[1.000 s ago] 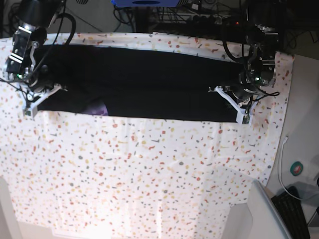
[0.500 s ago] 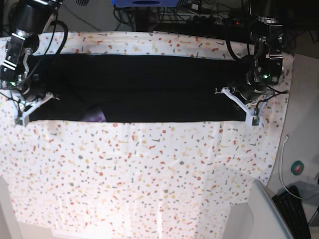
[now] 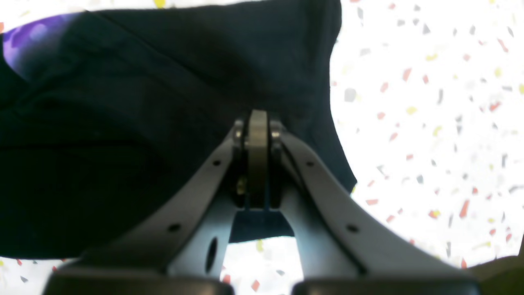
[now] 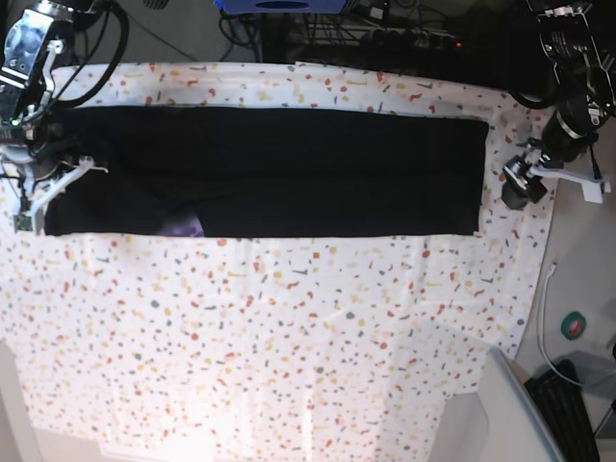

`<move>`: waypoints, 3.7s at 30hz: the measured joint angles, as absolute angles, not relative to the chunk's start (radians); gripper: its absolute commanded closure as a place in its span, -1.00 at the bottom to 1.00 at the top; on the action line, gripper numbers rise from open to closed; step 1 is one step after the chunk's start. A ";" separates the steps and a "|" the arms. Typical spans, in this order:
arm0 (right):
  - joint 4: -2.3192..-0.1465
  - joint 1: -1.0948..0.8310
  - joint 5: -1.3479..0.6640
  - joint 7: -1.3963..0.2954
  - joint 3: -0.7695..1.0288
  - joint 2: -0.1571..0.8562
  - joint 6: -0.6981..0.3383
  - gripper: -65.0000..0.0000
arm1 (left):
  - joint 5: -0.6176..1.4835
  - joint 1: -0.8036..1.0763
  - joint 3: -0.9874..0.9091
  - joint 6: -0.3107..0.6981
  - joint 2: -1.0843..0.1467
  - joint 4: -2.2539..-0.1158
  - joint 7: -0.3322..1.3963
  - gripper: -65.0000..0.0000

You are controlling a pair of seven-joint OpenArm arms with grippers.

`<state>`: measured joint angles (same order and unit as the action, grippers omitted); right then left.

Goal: Layout the t-shirt on the table in an organized manner, then fold the t-shirt properly
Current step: 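Release the strip and reposition both grippers at its ends, then grasp the strip end with the left gripper and fold it toward the right gripper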

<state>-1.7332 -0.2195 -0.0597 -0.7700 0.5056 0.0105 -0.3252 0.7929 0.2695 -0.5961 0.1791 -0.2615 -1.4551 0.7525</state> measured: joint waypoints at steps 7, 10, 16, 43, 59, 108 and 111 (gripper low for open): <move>-1.733 -0.222 -0.059 -0.767 0.506 0.009 -0.325 1.00 | 0.812 0.253 -0.505 0.480 -0.271 -1.263 0.540 -1.00; -1.733 -0.228 -0.059 -0.768 0.506 0.003 -0.326 1.00 | 0.799 0.246 -0.437 0.479 -0.271 -1.212 0.530 -1.00; -1.733 -0.233 -0.059 -0.768 0.504 0.007 -0.326 1.00 | 0.694 0.142 -0.411 0.499 -0.266 -1.103 0.485 -1.00; -1.733 -0.232 -0.059 -0.768 0.511 0.003 -0.325 1.00 | 0.648 0.128 -0.415 0.457 -0.402 -1.106 0.514 1.00; -1.732 -0.226 -0.059 -0.768 0.504 0.004 -0.326 1.00 | 0.635 0.266 -0.098 0.110 -0.254 -1.716 0.719 1.00; -1.676 -0.206 -0.059 -0.767 0.511 0.006 -0.326 1.00 | 0.367 0.045 0.252 0.108 -0.064 -1.529 0.720 1.00; -1.675 -0.206 -0.059 -0.767 0.511 0.006 -0.326 1.00 | 0.370 0.045 0.252 0.108 -0.064 -1.529 0.719 1.00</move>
<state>-1.6752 -0.2058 -0.0589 -0.7673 0.5106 0.0055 -0.3256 0.3698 0.0452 0.2523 0.1078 -0.0639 -1.5291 0.7193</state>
